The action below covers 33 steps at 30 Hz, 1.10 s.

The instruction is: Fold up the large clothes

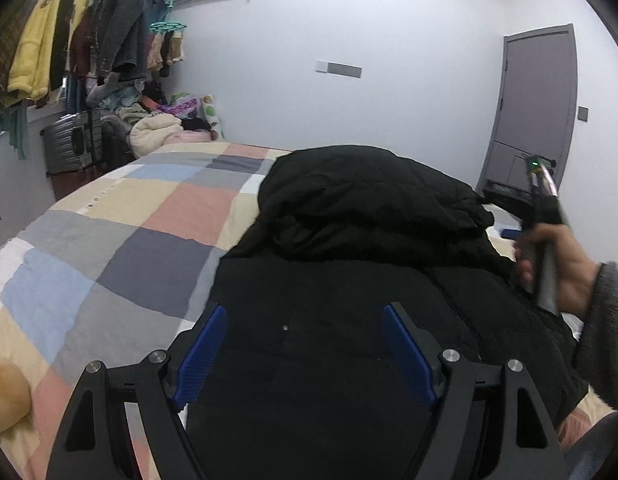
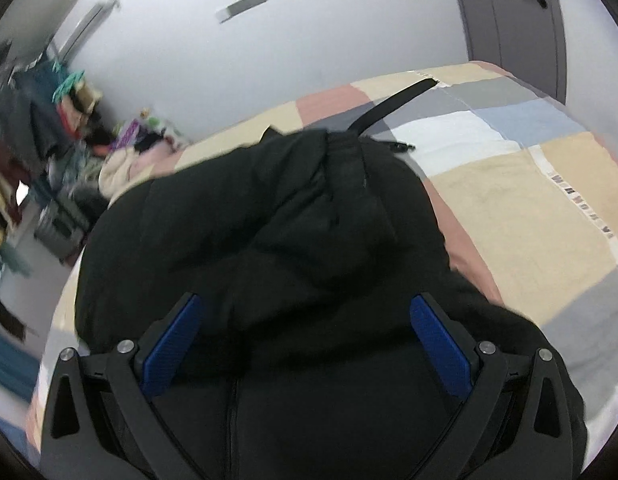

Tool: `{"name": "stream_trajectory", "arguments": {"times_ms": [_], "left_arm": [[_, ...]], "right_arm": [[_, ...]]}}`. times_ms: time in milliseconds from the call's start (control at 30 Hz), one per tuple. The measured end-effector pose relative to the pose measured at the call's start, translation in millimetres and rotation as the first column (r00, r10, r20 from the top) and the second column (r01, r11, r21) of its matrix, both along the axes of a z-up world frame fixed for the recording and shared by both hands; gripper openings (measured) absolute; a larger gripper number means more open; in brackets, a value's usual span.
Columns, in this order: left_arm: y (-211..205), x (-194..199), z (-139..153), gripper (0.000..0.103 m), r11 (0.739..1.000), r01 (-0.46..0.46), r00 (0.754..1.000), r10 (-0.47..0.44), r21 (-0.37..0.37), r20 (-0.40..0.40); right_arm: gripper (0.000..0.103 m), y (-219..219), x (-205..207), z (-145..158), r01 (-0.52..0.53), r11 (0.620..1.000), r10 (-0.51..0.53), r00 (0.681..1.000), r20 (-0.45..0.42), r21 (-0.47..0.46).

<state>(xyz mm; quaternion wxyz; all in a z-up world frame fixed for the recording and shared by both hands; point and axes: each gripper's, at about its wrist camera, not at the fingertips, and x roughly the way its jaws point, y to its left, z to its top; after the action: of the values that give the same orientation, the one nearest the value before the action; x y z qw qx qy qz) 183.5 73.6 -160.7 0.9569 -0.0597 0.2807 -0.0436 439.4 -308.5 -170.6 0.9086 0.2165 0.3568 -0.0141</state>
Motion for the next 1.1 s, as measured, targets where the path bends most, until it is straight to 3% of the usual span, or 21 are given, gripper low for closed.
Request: {"name": "stream_trajectory", "arguments": {"times_ms": [133, 200, 233, 333, 367, 400, 500, 667, 900, 1000, 1100], "left_arm": [[-5.6, 3.3, -6.0, 0.08, 1.0, 0.023, 1.0, -0.023, 0.011, -0.012], [-4.9, 4.4, -6.1, 0.08, 1.0, 0.022, 1.0, -0.022, 0.019, -0.015], [-3.3, 5.5, -6.2, 0.08, 1.0, 0.025, 1.0, -0.024, 0.015, -0.018], [2.4, 8.5, -6.5, 0.08, 1.0, 0.018, 0.999, -0.018, -0.002, -0.028], [3.6, 8.7, -7.4, 0.08, 1.0, 0.016, 0.999, -0.016, -0.006, -0.032], [3.7, 7.2, -8.2, 0.08, 1.0, 0.015, 0.999, -0.015, -0.006, -0.036], [3.8, 5.6, -8.6, 0.08, 1.0, 0.011, 0.999, -0.011, -0.009, -0.036], [4.1, 4.3, -7.2, 0.08, 1.0, 0.011, 1.0, -0.011, -0.002, -0.023], [3.4, 6.1, -9.0, 0.08, 1.0, 0.014, 1.0, -0.014, -0.005, -0.028], [4.2, 7.3, -8.2, 0.08, 1.0, 0.015, 0.999, -0.016, -0.012, -0.032], [8.0, 6.5, -4.8, 0.08, 0.999, 0.015, 0.999, -0.016, -0.042, -0.037]], "right_arm": [[0.09, -6.6, 14.5, -9.5, 0.032, 0.997, -0.032, 0.999, -0.008, 0.067], [0.075, -8.7, 17.7, -10.9, 0.029, 0.996, -0.028, 0.999, -0.018, 0.083], [0.073, -8.7, 18.4, -11.0, 0.026, 0.997, -0.025, 1.0, -0.019, 0.071], [0.054, -9.5, 20.0, -9.7, 0.016, 0.998, -0.014, 0.999, -0.03, 0.061], [0.04, -10.2, 20.4, -8.5, 0.008, 0.998, -0.006, 0.999, -0.031, 0.055], [0.029, -8.5, 18.4, -5.0, -0.002, 1.0, 0.003, 1.0, -0.025, 0.03], [0.016, -0.6, 8.6, 13.2, -0.036, 0.996, 0.04, 0.998, 0.042, -0.081], [0.013, 0.4, -4.9, 27.6, -0.028, 0.977, 0.052, 0.993, 0.109, -0.212], [0.014, 3.6, -5.9, -12.5, -0.071, 0.934, 0.091, 0.995, 0.039, -0.351], [0.015, 7.6, -11.2, -15.7, -0.067, 0.923, 0.097, 0.993, 0.06, -0.378], [0.019, 5.0, -20.1, -7.2, -0.029, 0.942, 0.067, 0.993, 0.1, -0.334]]}}
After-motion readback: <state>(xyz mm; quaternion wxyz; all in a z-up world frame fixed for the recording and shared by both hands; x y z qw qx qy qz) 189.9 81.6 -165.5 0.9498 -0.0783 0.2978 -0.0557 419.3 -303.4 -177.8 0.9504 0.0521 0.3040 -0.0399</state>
